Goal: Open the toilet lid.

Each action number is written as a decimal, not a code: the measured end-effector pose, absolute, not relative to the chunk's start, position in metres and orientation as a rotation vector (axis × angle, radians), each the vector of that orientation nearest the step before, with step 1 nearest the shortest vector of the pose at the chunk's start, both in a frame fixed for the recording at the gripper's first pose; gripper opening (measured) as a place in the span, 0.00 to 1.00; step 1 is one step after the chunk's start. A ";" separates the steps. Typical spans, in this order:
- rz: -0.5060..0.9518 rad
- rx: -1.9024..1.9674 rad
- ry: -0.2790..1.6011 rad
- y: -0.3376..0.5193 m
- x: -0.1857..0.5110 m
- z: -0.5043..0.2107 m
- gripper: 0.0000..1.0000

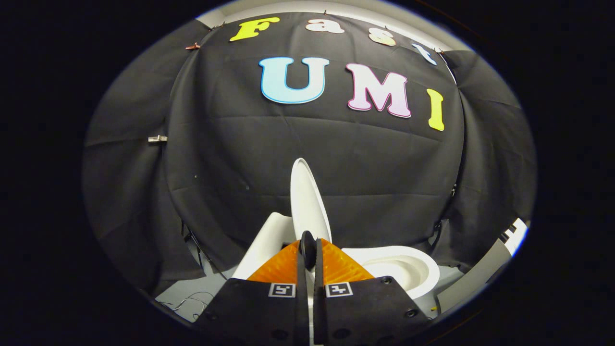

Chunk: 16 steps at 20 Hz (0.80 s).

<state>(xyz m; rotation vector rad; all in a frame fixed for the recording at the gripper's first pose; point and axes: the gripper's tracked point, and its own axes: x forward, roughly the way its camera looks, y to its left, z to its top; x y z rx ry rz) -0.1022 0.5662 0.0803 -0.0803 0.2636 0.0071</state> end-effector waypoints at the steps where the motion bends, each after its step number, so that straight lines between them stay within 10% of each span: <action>1: 0.012 -0.078 0.262 0.567 -0.101 0.080 0.08; 4: 0.056 -0.065 0.303 0.577 -0.105 0.074 0.20; 9: 0.079 -0.055 0.290 0.580 -0.113 0.083 1.00; 16: 0.105 -0.037 0.274 0.574 -0.126 0.089 0.99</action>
